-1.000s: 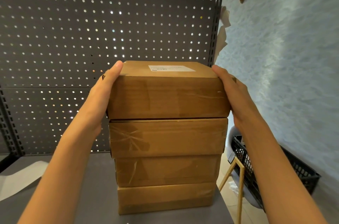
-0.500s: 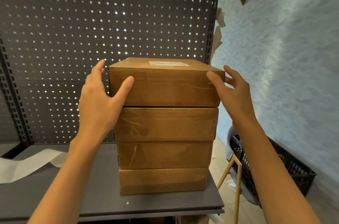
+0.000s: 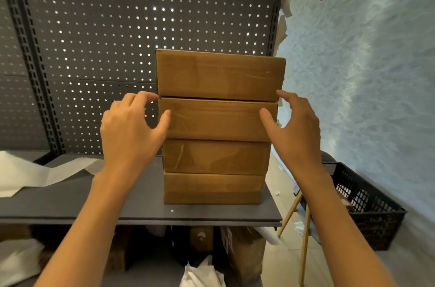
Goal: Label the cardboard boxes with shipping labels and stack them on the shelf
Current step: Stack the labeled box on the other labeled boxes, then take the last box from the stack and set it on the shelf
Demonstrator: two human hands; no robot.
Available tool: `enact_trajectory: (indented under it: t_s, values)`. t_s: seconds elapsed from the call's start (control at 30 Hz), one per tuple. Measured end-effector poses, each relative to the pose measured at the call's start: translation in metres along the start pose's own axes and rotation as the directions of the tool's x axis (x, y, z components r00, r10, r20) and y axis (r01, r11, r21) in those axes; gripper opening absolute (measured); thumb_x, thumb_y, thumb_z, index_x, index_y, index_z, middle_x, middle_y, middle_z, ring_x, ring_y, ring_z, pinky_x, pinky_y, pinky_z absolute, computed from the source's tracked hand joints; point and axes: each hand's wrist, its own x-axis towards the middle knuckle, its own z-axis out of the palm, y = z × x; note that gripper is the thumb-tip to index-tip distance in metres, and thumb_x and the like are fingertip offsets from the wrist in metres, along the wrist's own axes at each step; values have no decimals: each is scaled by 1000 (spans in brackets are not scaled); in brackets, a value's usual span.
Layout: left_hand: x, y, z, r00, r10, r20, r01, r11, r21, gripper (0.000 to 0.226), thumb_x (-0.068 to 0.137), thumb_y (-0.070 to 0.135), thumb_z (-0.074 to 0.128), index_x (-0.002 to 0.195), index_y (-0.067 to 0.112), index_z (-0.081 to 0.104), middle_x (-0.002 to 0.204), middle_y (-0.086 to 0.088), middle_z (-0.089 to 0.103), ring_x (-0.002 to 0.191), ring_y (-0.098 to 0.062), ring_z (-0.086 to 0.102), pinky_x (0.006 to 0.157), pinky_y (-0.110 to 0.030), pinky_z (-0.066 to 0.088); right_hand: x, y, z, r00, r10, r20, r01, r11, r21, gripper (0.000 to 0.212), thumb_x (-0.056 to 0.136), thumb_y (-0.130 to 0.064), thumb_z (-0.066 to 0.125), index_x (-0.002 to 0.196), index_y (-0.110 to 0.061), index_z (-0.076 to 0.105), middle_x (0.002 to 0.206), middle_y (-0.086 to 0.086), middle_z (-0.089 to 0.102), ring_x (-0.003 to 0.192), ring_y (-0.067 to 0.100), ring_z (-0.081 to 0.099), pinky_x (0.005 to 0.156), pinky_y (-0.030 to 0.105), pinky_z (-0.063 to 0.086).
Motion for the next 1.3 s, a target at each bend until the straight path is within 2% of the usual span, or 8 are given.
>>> enact_trajectory:
  t_s: [0.17,0.3,0.43,0.53,0.67,0.87,1.1,1.3]
  values:
    - [-24,-6,-18,1000,-9,16,9,999,47,31,85,35,60,105,12,64,100,-9,66,91,-34,58,77,-43,43,-29,-5,-1,997,-60,41,62,996,-63,44,90,-32,60,131,-22,50,130,1,55,120,21,48,90,25,32]
    - [-41,-18,-38,999,-22,39,18,995,94,27,85,31,64,104,11,65,99,-9,66,89,-34,58,76,-42,42,-50,-19,2,988,-114,100,124,987,-101,42,90,-29,60,130,-20,52,126,2,57,117,21,50,94,31,40]
    - [-51,-34,-62,998,-49,48,42,989,145,36,81,38,53,103,12,66,98,-9,66,88,-34,58,76,-41,42,-66,-39,14,973,-183,142,198,975,-100,40,89,-28,60,128,-20,55,125,2,59,115,25,52,95,39,43]
    - [-57,-51,-81,997,-64,38,56,983,177,32,83,35,57,103,12,65,98,-9,66,88,-34,58,75,-42,43,-78,-58,29,958,-224,176,239,969,-69,38,89,-27,61,126,-18,57,123,3,61,113,24,53,92,33,41]
    - [-67,-83,-117,997,-69,24,61,964,257,29,85,31,62,105,11,65,100,-9,67,90,-34,59,76,-42,44,-98,-91,57,924,-312,222,332,941,-60,37,88,-25,61,123,-17,58,117,3,62,107,24,55,89,33,40]
    - [-78,-154,-184,994,-105,-1,95,888,450,30,85,33,59,105,11,66,99,-11,67,85,-35,61,72,-41,47,-134,-161,122,859,-465,215,490,868,-82,33,77,-20,70,109,-11,65,98,8,66,86,32,60,72,37,46]
    - [-75,-252,-287,978,-200,-55,193,782,593,28,86,30,64,106,11,66,98,-13,67,88,-36,61,73,-42,46,-184,-280,203,794,-554,251,549,830,98,31,79,-19,69,108,-8,65,99,10,65,87,34,59,75,41,46]
    - [-67,-326,-369,960,-247,-130,271,711,648,25,86,29,62,106,13,65,100,-10,67,92,-34,58,77,-41,43,-225,-383,264,764,-605,223,563,795,227,31,82,-20,67,111,-8,64,101,12,65,91,34,59,78,43,46]
